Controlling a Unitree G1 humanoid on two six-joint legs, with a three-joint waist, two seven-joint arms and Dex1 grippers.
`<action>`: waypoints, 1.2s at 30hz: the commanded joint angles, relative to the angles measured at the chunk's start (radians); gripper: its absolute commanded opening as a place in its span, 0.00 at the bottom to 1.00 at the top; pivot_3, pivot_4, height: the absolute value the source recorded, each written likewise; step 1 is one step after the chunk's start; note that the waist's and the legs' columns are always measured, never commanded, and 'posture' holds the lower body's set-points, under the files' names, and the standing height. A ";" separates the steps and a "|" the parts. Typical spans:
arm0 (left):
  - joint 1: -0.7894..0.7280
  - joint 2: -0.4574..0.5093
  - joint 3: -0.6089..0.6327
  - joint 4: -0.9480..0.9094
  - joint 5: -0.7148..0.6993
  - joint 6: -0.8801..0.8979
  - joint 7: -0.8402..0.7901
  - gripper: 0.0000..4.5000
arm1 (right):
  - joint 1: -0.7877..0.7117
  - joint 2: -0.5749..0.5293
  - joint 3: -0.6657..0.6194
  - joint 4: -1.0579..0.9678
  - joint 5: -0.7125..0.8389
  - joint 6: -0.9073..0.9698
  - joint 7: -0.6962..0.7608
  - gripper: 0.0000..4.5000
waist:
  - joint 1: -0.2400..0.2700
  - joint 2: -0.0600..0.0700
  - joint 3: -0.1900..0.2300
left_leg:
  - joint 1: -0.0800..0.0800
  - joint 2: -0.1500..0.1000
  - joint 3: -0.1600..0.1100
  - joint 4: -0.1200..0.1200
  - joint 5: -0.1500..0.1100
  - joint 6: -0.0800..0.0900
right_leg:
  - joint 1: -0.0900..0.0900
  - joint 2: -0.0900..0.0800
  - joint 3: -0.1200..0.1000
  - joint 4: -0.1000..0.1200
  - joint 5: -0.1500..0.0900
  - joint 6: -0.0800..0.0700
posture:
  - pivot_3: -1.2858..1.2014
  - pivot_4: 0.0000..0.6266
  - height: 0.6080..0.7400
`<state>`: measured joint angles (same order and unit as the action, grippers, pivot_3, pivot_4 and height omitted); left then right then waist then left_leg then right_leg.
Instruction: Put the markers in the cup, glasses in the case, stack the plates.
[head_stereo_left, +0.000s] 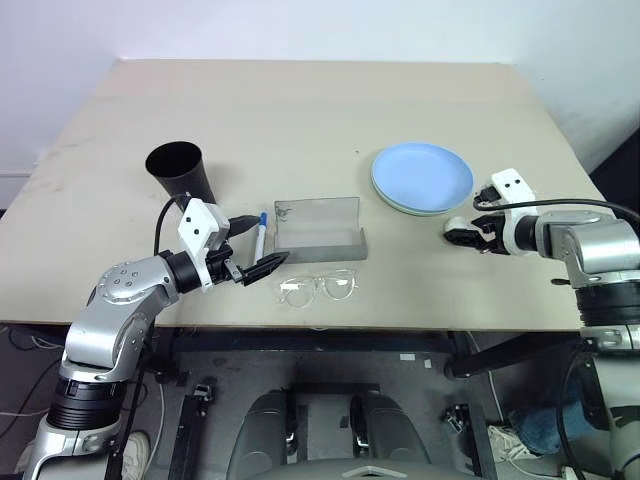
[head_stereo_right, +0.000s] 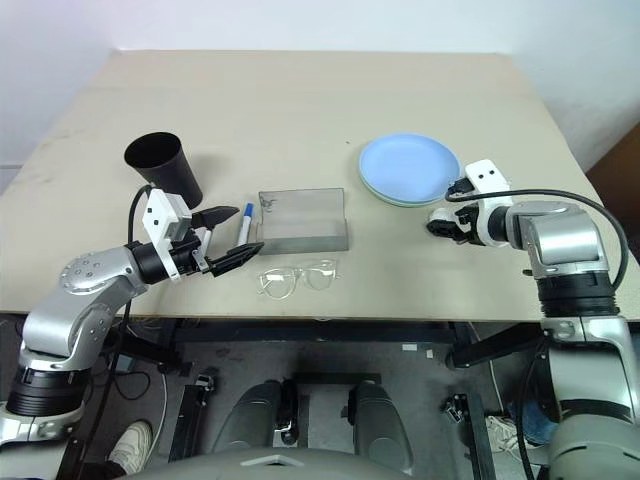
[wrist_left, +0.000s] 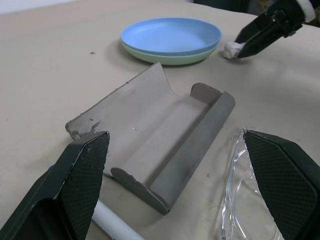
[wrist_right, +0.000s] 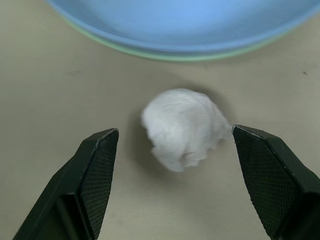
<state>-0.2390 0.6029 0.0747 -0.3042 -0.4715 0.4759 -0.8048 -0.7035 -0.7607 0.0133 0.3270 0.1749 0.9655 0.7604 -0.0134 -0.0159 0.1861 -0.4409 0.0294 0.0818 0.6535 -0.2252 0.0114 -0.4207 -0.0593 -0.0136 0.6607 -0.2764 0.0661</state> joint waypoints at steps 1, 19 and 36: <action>-0.002 0.012 0.022 -0.047 -0.020 0.000 0.000 1.00 | -0.045 0.018 -0.011 0.050 -0.008 -0.053 -0.019 0.85 | 0.000 0.000 0.000 | 0.000 0.000 0.000 0.000 0.000 0.000 | 0.000 0.000 0.000 0.000 0.000 0.000 | 0.52 0.24 1.00; 0.018 0.019 0.030 -0.061 -0.023 0.008 0.013 1.00 | -0.030 -0.070 -0.039 -0.054 0.025 -0.122 0.066 0.00 | 0.001 0.000 0.000 | 0.000 0.000 0.002 0.000 0.000 0.000 | -0.002 0.002 0.002 0.001 0.000 0.001 | 0.52 0.24 1.00; 0.012 0.009 0.012 -0.047 -0.015 0.001 0.006 1.00 | -0.345 0.148 0.075 0.328 -0.072 -0.404 0.023 0.00 | -0.001 -0.001 0.000 | 0.002 0.001 0.007 0.000 0.001 0.000 | -0.004 0.003 0.008 0.003 0.001 0.000 | 0.52 0.24 1.00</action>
<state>-0.2242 0.6089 0.0820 -0.3237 -0.4829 0.4902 -0.7995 -0.9888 -0.6209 0.0931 0.5885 0.1303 0.6151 0.8087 -0.0149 -0.0164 0.1858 -0.4397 0.0303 0.0890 0.6537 -0.2241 0.0120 -0.4253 -0.0559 -0.0054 0.6633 -0.2745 0.0677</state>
